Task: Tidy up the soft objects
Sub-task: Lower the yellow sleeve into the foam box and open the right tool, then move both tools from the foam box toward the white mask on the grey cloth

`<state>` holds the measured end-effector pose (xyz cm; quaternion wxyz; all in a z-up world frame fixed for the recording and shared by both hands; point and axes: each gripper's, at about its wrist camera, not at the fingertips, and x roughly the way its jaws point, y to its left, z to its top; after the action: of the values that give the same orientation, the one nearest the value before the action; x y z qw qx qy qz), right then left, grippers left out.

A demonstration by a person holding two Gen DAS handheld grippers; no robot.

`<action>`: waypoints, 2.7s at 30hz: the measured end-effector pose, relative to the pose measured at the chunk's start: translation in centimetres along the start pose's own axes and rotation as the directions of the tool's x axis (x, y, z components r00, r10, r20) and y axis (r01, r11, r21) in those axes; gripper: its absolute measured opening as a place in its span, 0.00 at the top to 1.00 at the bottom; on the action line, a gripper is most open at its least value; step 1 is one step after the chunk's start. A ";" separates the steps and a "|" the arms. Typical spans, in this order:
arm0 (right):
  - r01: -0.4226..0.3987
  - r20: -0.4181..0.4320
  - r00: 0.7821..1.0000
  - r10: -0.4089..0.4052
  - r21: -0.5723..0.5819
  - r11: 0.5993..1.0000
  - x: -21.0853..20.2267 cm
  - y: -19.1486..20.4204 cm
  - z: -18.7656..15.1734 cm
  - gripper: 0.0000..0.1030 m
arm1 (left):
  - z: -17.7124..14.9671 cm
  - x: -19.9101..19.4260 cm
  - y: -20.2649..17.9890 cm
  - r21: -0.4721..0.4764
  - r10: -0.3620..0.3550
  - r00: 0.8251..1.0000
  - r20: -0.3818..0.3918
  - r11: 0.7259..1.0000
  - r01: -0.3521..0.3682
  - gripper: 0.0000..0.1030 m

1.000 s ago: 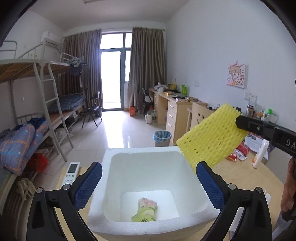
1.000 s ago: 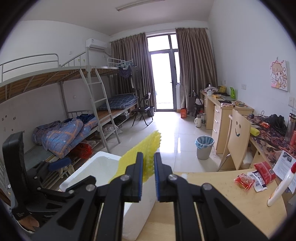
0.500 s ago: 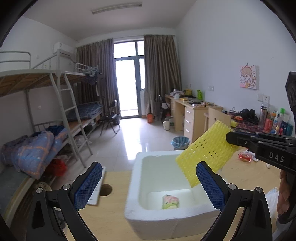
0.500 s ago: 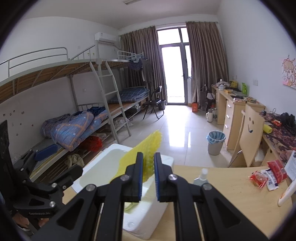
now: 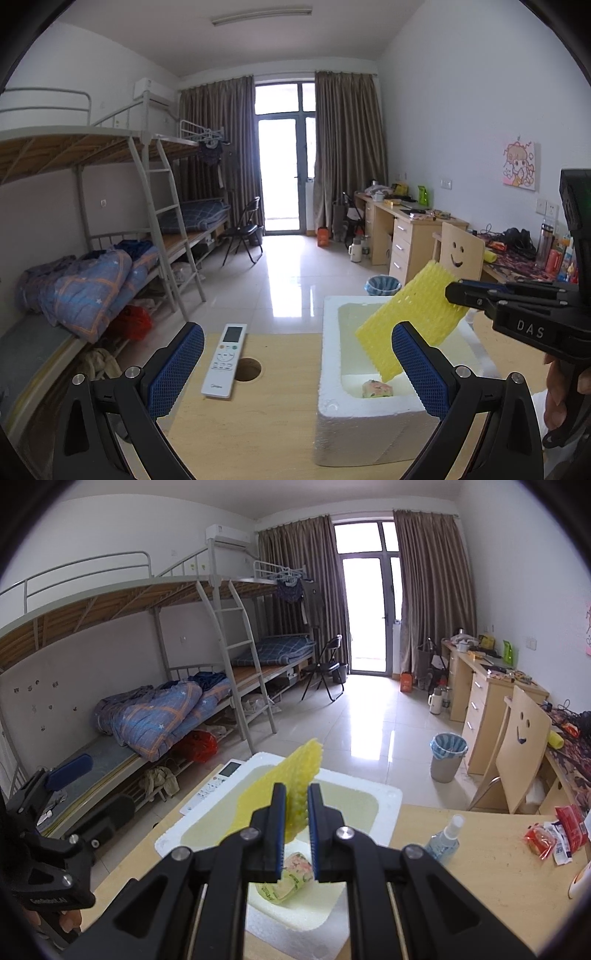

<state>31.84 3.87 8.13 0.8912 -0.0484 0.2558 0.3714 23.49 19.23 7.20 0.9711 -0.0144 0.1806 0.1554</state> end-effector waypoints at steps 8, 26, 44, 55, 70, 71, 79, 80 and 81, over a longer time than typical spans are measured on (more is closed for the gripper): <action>0.036 -0.010 0.999 -0.036 -0.007 0.999 -0.1 0.2 -0.1 0.32 | -0.2 0.0 0.4 -0.002 -0.002 1.000 0.003 1.000 0.002 0.01; 0.053 0.008 0.999 -0.053 -0.004 0.999 -4.7 -0.4 -0.5 0.32 | -0.1 -3.0 -1.4 0.008 -0.034 0.999 0.021 0.999 0.034 0.01; 0.049 0.148 0.988 -0.051 0.016 0.999 -15.0 -0.6 -6.0 0.00 | -1.5 -12.1 -4.3 0.000 -0.060 0.993 0.103 0.998 0.060 0.01; 0.038 0.203 0.978 -0.037 0.001 0.999 -19.6 0.3 -9.5 0.00 | -4.4 -17.3 -5.9 -0.001 -0.076 0.989 0.125 0.997 0.076 0.01; 0.032 0.261 0.965 -0.028 -0.011 0.999 -23.2 1.4 -14.6 0.00 | -9.8 -21.6 -5.6 -0.055 0.010 0.985 0.169 0.999 -0.001 0.01; 0.037 0.269 0.962 -0.033 -0.008 0.999 -23.3 1.3 -15.1 0.00 | -10.2 -21.7 -5.5 -0.057 0.012 0.984 0.177 0.998 -0.002 0.01; 0.057 0.320 0.946 -0.056 0.008 0.998 -22.3 0.6 -19.2 0.00 | -14.7 -20.5 -5.7 -0.031 -0.035 0.976 0.214 0.999 0.042 0.01; 0.068 0.322 0.944 -0.066 0.005 0.998 -22.1 0.7 -19.8 0.00 | -15.3 -20.2 -5.8 -0.029 -0.036 0.975 0.220 0.999 0.043 0.01; 0.076 0.324 0.943 -0.073 0.003 0.997 -21.8 0.6 -20.3 0.00 | -15.7 -20.0 -6.0 -0.022 -0.043 0.973 0.227 0.999 0.050 0.01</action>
<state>9.99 -15.19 1.32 0.9343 -0.0008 0.1021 0.3416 2.13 6.30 -0.53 0.9884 -0.0143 0.0663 0.1357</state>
